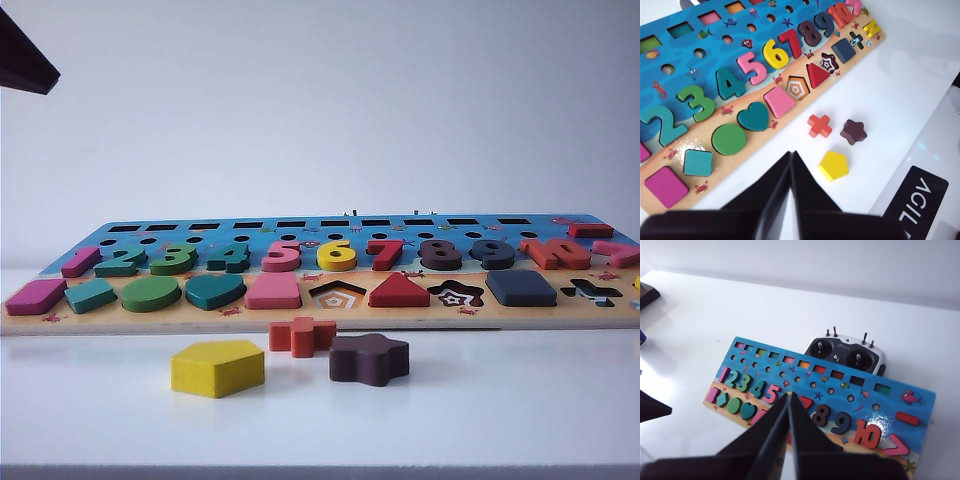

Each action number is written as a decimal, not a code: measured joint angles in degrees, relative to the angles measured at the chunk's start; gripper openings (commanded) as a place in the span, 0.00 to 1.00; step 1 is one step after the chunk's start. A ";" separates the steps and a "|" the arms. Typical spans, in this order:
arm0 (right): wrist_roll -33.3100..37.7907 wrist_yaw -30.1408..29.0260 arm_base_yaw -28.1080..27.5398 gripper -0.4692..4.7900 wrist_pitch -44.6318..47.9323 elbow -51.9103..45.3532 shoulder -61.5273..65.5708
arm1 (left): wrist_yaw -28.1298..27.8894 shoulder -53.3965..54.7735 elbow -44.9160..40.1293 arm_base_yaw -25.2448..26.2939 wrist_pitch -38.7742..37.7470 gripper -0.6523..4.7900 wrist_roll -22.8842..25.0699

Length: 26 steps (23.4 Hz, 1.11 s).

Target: Insert the cube into the slot.

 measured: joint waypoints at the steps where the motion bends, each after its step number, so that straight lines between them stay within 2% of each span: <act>1: -2.60 -0.02 0.00 0.07 0.94 -0.96 -2.12 | 0.00 0.00 0.00 0.00 0.00 0.13 -0.02; 6: -4.85 -2.99 0.00 0.07 6.86 -15.28 -12.94 | 0.00 0.00 0.00 0.00 0.00 0.13 0.00; 13: 2.45 -6.80 0.00 0.07 18.40 -32.35 -29.05 | 0.00 0.00 0.00 0.00 0.15 0.13 -0.02; 16: 6.03 -5.73 0.00 0.07 18.36 -39.45 -37.90 | 0.02 0.00 0.00 0.81 0.74 0.13 0.00; 20: 8.11 -4.42 -0.04 0.07 17.00 -42.91 -38.36 | 0.02 -0.09 0.02 4.90 5.68 0.13 0.00; 23: 7.82 -3.76 -0.04 0.07 19.78 -45.57 -38.27 | 0.02 -0.07 0.02 7.28 9.20 0.13 0.00; 26: 7.93 1.05 -0.07 0.07 20.85 -47.82 -38.86 | 0.02 -0.17 0.02 10.97 12.46 0.13 0.02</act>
